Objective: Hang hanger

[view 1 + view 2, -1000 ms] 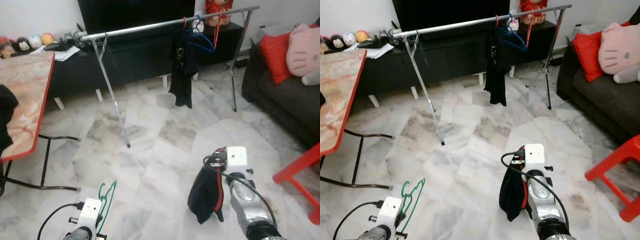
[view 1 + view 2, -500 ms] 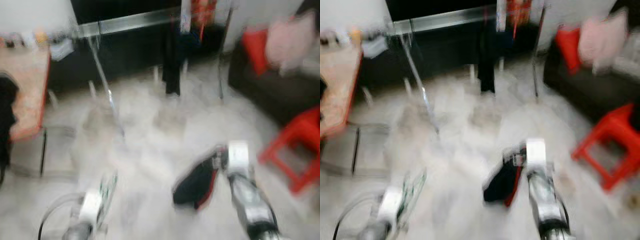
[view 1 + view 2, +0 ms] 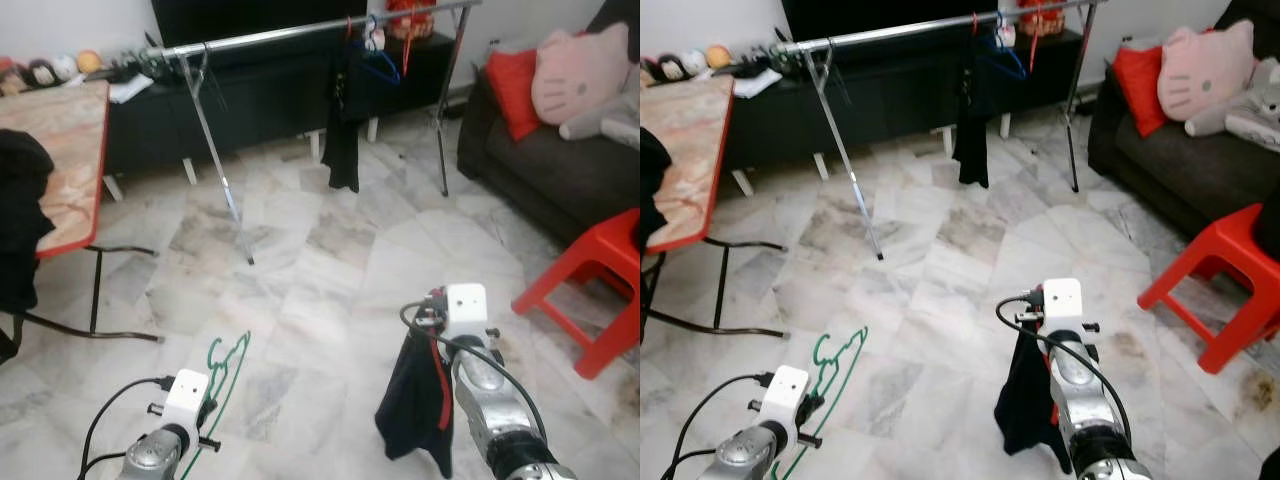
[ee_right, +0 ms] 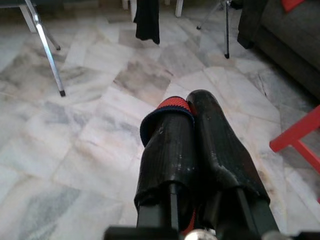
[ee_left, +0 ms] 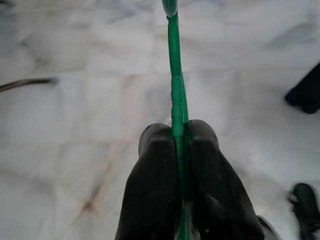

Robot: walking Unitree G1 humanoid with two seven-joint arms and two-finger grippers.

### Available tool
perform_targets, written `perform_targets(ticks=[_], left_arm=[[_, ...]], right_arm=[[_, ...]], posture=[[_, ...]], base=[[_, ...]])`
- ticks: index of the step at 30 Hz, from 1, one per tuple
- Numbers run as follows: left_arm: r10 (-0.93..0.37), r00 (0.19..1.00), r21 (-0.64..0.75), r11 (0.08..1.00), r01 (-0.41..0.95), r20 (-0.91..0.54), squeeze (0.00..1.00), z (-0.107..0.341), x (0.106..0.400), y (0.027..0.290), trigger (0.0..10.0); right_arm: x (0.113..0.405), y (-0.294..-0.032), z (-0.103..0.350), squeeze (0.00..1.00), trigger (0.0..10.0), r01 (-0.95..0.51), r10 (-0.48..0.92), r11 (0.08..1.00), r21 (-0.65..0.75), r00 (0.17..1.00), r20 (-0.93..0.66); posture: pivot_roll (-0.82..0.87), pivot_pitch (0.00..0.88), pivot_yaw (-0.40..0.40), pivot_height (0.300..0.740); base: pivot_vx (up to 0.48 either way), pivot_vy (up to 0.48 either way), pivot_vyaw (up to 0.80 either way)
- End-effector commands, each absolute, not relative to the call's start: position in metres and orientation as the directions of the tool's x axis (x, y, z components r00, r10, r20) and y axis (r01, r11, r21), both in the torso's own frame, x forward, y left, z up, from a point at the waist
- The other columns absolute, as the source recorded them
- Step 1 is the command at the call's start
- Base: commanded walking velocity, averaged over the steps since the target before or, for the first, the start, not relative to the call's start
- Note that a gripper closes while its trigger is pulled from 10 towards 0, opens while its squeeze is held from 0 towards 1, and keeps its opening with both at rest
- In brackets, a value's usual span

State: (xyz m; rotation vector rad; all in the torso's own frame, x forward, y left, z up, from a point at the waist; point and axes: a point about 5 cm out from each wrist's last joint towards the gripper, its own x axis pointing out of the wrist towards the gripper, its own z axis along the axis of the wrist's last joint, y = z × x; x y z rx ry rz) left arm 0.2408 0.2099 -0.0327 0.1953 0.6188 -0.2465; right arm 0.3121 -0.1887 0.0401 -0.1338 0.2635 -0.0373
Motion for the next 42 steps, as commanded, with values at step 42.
perform_targets(ticks=[42], left_arm=[[-0.812,0.228,-0.103,0.331,0.938,-0.537,0.0,0.084,0.262,0.159,10.0]], right_arm=[[0.363,-0.146,0.081,0.0,10.0,-0.483,0.31,0.807,-0.339,0.836,-0.454]], posture=[[-0.03,0.0,0.004,0.74]], base=[[0.0,0.0,0.0]])
